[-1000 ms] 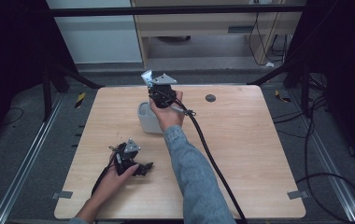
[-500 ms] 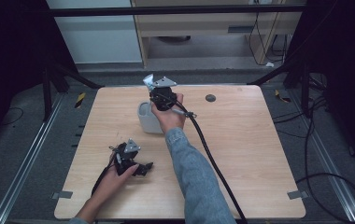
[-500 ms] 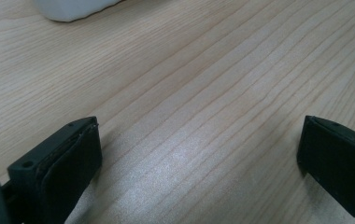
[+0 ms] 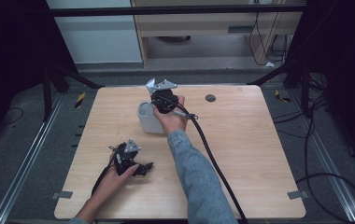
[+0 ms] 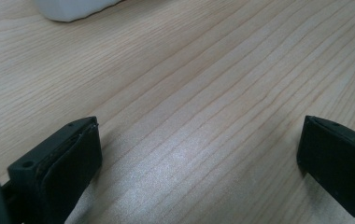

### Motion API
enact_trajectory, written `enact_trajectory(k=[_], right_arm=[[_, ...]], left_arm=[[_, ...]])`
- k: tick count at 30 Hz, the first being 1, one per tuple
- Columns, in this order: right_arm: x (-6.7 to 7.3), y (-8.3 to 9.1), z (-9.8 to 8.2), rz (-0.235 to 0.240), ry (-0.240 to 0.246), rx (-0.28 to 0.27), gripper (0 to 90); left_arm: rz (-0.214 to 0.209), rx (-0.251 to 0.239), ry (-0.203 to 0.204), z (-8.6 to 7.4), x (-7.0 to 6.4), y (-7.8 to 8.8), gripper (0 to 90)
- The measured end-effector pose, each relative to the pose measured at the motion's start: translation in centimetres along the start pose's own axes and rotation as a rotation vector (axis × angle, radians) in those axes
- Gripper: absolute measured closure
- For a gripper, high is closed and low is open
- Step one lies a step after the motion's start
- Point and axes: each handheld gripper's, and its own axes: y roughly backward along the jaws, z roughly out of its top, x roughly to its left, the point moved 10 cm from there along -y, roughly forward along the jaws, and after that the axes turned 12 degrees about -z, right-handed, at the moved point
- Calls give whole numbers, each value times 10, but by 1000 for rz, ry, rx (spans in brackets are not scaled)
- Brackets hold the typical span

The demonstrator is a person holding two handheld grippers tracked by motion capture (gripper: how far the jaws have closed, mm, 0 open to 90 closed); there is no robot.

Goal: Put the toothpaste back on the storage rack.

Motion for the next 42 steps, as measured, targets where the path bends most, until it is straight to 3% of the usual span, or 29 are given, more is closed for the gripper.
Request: enact_trajectory(k=[16, 42], right_arm=[[3, 0, -19, 15, 38, 52, 799], [7, -3, -28, 24, 64, 89, 801]], left_arm=[[0, 0, 0, 0, 0, 0, 0], [0, 0, 0, 0, 0, 0, 0]])
